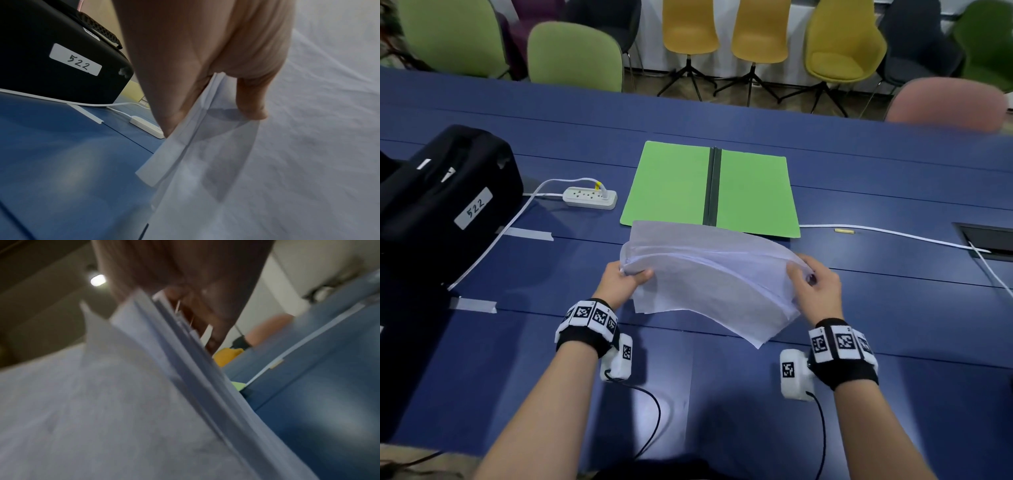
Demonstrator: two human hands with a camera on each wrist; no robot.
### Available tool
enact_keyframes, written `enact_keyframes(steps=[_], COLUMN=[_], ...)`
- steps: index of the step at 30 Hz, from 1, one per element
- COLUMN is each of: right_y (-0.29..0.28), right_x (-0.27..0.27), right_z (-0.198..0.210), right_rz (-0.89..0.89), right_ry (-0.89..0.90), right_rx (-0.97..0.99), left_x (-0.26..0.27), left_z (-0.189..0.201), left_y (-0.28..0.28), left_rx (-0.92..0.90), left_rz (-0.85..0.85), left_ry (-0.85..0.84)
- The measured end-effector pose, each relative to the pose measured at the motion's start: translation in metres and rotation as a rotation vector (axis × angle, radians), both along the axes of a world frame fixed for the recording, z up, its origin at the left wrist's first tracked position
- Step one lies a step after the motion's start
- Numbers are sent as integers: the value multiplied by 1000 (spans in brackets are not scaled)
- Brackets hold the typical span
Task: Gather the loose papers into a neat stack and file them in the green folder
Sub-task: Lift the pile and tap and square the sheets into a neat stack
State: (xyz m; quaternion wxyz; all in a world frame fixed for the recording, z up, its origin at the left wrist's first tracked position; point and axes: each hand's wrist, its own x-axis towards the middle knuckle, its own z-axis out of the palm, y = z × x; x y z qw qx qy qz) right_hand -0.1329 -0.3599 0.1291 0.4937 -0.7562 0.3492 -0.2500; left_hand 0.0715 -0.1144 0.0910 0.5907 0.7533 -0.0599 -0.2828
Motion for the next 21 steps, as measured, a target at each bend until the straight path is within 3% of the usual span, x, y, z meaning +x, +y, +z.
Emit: enact_keyframes(steps=[4, 7, 9, 15, 18, 21], right_y=[-13, -11, -5, 14, 19, 18], right_x=[-25, -39, -42, -13, 5, 15], right_z=[-15, -30, -33, -46, -38, -12], right_rz=[401, 524, 476, 69, -90, -52], right_ry=[-27, 115, 181, 130, -14, -195], right_rx=[388, 369, 358, 243, 383, 384], left_x=[1, 2, 3, -6, -9, -9], left_z=[2, 3, 2, -2, 12, 35], left_y=[1, -2, -4, -7, -11, -14], left_rx=[-25, -11, -13, 69, 10, -83], left_rz=[6, 16, 37, -4, 44, 88], left_ry=[50, 47, 57, 16, -11, -98])
